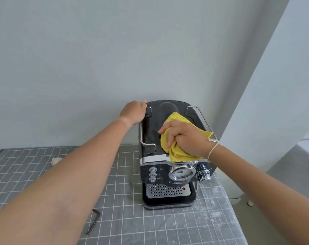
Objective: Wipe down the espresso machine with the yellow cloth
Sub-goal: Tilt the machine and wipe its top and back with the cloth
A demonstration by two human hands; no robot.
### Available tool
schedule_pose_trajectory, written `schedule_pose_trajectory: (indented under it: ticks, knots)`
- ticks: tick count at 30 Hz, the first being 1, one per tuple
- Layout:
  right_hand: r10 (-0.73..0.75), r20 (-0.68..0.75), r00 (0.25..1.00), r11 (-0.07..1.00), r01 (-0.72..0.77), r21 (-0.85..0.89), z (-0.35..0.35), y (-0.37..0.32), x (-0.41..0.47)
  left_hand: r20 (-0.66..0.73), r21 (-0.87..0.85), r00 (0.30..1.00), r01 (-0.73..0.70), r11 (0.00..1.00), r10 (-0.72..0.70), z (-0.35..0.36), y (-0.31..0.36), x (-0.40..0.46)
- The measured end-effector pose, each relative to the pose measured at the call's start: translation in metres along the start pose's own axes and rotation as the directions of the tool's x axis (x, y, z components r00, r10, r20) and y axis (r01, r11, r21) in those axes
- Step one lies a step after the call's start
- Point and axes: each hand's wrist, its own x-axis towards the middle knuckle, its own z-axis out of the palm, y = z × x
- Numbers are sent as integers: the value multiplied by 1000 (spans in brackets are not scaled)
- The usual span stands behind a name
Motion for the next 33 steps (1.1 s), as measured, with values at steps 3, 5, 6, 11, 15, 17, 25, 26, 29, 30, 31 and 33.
schedule_pose_trajectory:
  ticks: [3, 5, 6, 11, 15, 17, 25, 26, 29, 30, 31, 33]
  knots:
    - [43, -105, 994, 998, -39, 41, -5, -2, 9, 1, -7, 1000, -2, 1000, 2, 0, 0, 0]
    - [137, -222, 965, 990, -142, -6, -9, 0, 25, -1, -21, 1000, 0, 1000, 0, 0, -1, 1]
    - [194, -308, 931, 978, -209, -18, -10, 2, 31, 0, -26, 1000, 1, 1000, -1, 0, -1, 1]
    - [229, -445, 866, 963, -268, -27, 4, 3, 34, -2, -42, 1000, 8, 999, -8, 0, -1, 0]
    - [77, -124, 989, 911, -120, -394, 18, -13, -1, -7, -46, 1000, 8, 999, -9, 2, -1, 0]
    - [110, 59, 992, 915, -78, -397, 12, -20, -13, -3, -56, 1000, 14, 998, -14, 2, -1, -1]
    - [234, -49, 971, 908, -237, -346, 2, -4, 35, 12, -32, 1000, 23, 999, -23, 0, 3, -3]
    - [261, -102, 960, 899, -280, -336, 3, 0, 48, 14, -30, 1000, 21, 999, -21, -1, 2, -3]
    - [335, -183, 924, 869, -379, -318, 9, 6, 76, 25, -7, 999, 21, 1000, -21, 1, -5, -4]
    - [339, -214, 916, 866, -393, -309, 12, 6, 80, 30, -2, 999, 22, 1000, -22, 3, -8, -5]
    - [339, -249, 907, 870, -403, -283, 15, 5, 79, 38, -8, 999, 31, 999, -31, 5, -9, -5]
    - [337, -289, 896, 882, -408, -234, 18, 0, 66, 46, -44, 998, 51, 998, -49, 5, -9, -7]
